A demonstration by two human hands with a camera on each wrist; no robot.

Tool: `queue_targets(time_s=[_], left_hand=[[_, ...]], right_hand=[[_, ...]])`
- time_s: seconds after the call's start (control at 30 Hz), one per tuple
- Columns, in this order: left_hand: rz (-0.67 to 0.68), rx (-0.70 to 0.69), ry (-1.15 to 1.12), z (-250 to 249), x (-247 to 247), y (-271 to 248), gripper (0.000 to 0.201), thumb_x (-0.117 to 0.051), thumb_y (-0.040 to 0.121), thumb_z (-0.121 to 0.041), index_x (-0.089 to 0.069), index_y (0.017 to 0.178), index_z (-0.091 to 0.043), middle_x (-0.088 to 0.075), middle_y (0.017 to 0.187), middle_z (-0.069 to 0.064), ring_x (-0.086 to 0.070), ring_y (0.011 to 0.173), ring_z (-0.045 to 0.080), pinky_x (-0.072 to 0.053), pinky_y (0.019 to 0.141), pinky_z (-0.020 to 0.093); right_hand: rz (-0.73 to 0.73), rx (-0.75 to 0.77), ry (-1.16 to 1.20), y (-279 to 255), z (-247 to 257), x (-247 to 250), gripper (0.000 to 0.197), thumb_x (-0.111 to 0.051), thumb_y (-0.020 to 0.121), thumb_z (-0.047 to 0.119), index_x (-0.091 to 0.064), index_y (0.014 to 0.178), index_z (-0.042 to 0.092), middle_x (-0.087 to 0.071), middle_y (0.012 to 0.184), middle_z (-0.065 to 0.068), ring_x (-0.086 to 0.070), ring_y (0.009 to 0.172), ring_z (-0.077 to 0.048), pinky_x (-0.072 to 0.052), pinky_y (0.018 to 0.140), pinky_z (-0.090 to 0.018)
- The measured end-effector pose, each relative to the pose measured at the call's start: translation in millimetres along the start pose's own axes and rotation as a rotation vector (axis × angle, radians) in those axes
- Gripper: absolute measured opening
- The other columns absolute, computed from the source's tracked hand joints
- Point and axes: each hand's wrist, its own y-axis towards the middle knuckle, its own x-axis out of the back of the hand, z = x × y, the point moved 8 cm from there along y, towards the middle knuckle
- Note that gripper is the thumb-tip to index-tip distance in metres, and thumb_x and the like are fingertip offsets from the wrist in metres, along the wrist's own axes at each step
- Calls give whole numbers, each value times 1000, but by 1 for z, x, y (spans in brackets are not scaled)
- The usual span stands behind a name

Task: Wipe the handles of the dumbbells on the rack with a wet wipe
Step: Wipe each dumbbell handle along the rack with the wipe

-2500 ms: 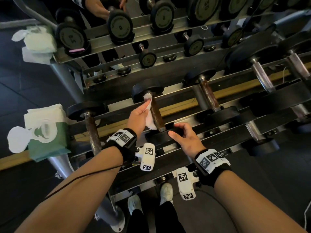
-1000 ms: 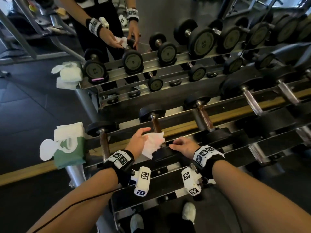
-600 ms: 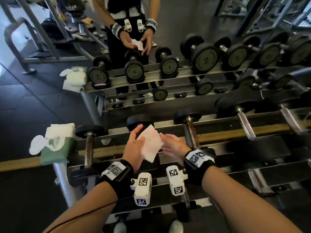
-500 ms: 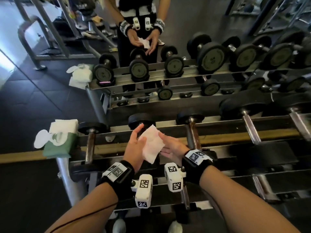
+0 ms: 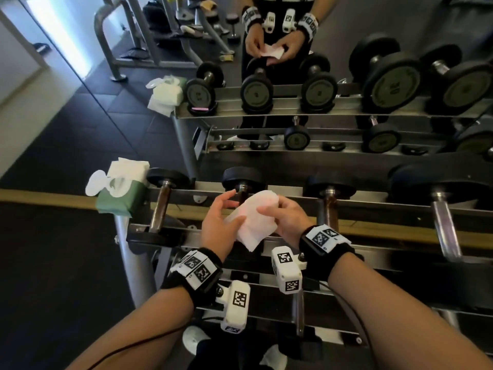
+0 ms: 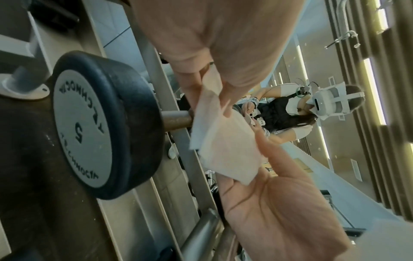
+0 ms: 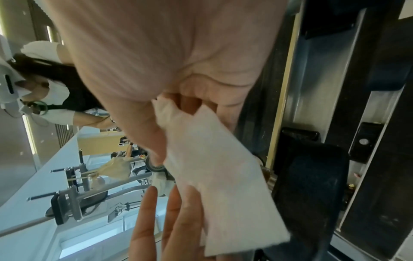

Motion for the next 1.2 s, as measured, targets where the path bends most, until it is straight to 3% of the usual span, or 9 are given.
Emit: queue_targets(time_s=[0.2, 0.27, 0.4, 0.5, 0.67, 0.83, 0.97, 1.1, 1.2], left_hand=[[17, 22, 151, 26, 11, -3, 54, -66, 92, -19, -46, 141, -28, -48, 134, -9, -59, 105, 8, -49, 87, 19], [53, 34, 204, 40, 12, -12, 53, -65, 92, -21, -45, 141, -28, -47, 136, -9, -52, 116, 5, -45, 98, 24], [115, 11, 252, 55, 6, -22, 55, -62, 95, -23, -41, 145, -29, -42, 142, -14, -39, 133, 4, -32, 112, 29], [188, 60, 177, 61, -2, -25, 55, -54, 100, -24, -33, 150, -32, -33, 150, -16, -27, 139, -1, -21, 117, 29], [281, 83, 171, 65, -4, -23, 56, -49, 103, -28, -25, 152, -36, -26, 151, -21, -20, 142, -2, -16, 117, 27], [358, 147, 118, 68, -4, -22, 58, -48, 103, -30, -21, 153, -39, -25, 151, -21, -20, 141, -3, -17, 114, 25], [387, 172, 89, 66, -4, -22, 58, -48, 103, -29, -21, 154, -37, -25, 154, -18, -22, 141, -2, -20, 114, 25], [406, 186, 67, 66, -4, -24, 56, -48, 103, -30, -24, 153, -39, -28, 149, -22, -25, 141, 1, -21, 120, 34], [409, 182, 79, 66, -4, -23, 55, -47, 103, -32, -25, 153, -39, -28, 149, -22, -25, 142, 3, -22, 121, 41]], right_hand=[[-176, -4, -317, 14, 6, 39, 43, -60, 94, 8, -43, 133, 11, -57, 124, -20, -59, 111, -38, -52, 92, -57], [-290, 94, -553, 13, 18, 59, 51, -59, 93, 11, -37, 138, 22, -55, 118, -15, -57, 106, -33, -50, 95, -50], [-212, 178, -677, 20, 10, 54, 61, -51, 99, 12, -28, 152, 30, -50, 134, -11, -52, 118, -26, -43, 101, -37], [-197, 48, -596, 38, -18, 42, 46, -40, 104, 18, -36, 150, 25, -46, 146, -11, -48, 129, -29, -40, 109, -43], [-227, -59, -280, 54, -46, 11, 38, -39, 105, 22, -49, 141, 18, -56, 135, -11, -55, 122, -30, -44, 107, -49], [-80, -105, -14, 52, -60, -16, 27, -43, 103, 11, -58, 126, 9, -68, 108, -10, -67, 95, -21, -57, 77, -31], [2, -114, 12, 40, -64, -18, 33, -40, 103, 4, -58, 129, 15, -66, 114, -10, -64, 104, -23, -52, 92, -36], [-34, -148, -33, 30, -63, -11, 33, -40, 104, 10, -66, 115, 26, -68, 117, -11, -65, 104, -26, -54, 93, -44], [-161, -121, 29, 36, -53, -1, 27, -46, 102, 18, -66, 112, 35, -66, 115, -4, -64, 103, -26, -58, 81, -43]])
